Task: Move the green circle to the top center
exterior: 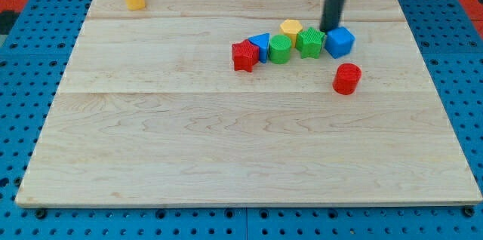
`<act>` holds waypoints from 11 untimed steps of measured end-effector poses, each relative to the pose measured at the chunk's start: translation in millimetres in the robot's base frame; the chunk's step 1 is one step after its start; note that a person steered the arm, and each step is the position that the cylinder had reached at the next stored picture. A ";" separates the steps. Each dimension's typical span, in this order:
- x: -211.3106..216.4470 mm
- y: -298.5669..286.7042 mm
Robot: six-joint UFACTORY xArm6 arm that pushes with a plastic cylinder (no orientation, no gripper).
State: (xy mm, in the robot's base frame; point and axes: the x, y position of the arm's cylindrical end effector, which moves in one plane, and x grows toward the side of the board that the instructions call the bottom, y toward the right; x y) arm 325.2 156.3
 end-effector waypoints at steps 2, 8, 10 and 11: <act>32.7 -50.6; 28.7 -140.7; -35.8 -165.9; -71.6 -172.3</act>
